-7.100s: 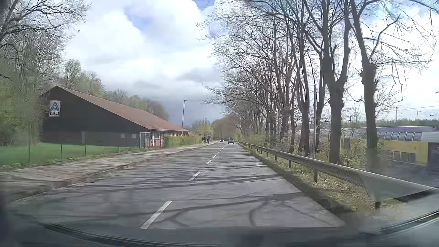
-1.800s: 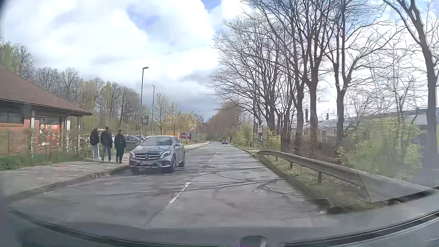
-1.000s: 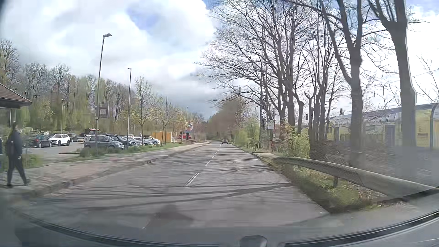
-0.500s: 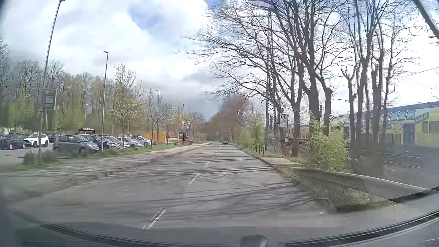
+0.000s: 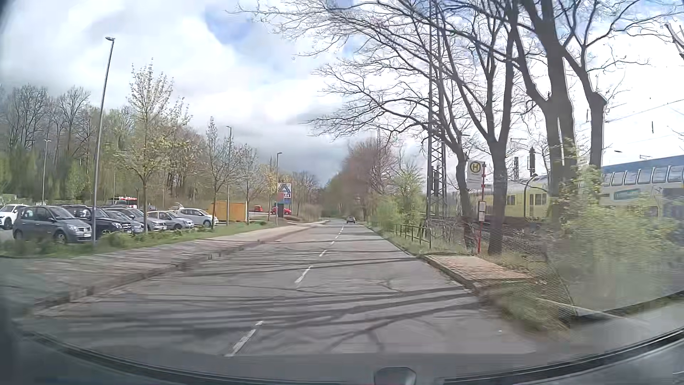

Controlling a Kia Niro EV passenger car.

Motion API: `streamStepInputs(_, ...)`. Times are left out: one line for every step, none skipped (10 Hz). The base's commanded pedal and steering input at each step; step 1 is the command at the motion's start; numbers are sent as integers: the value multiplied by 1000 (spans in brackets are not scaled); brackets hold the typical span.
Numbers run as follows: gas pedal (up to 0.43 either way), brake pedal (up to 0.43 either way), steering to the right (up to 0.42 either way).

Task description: Follow the waypoints while adhering to traffic rules and regulations

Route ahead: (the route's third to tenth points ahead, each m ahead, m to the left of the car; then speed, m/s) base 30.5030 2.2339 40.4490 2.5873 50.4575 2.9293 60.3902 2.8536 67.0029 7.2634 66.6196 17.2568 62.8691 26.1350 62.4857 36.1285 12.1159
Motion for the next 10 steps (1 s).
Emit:
streamStepInputs(0, 0, -1)
streamStepInputs(0, 0, -2)
streamStepInputs(0, 0, -1)
streamStepInputs(0, 0, -1)
streamStepInputs(0, 12, -2)
streamStepInputs(0, 18, -2)
streamStepInputs(0, 37, -2)
streamStepInputs(0, 43, -2)
streamStepInputs(0, 55, -2)
streamStepInputs(0, 79, -2)
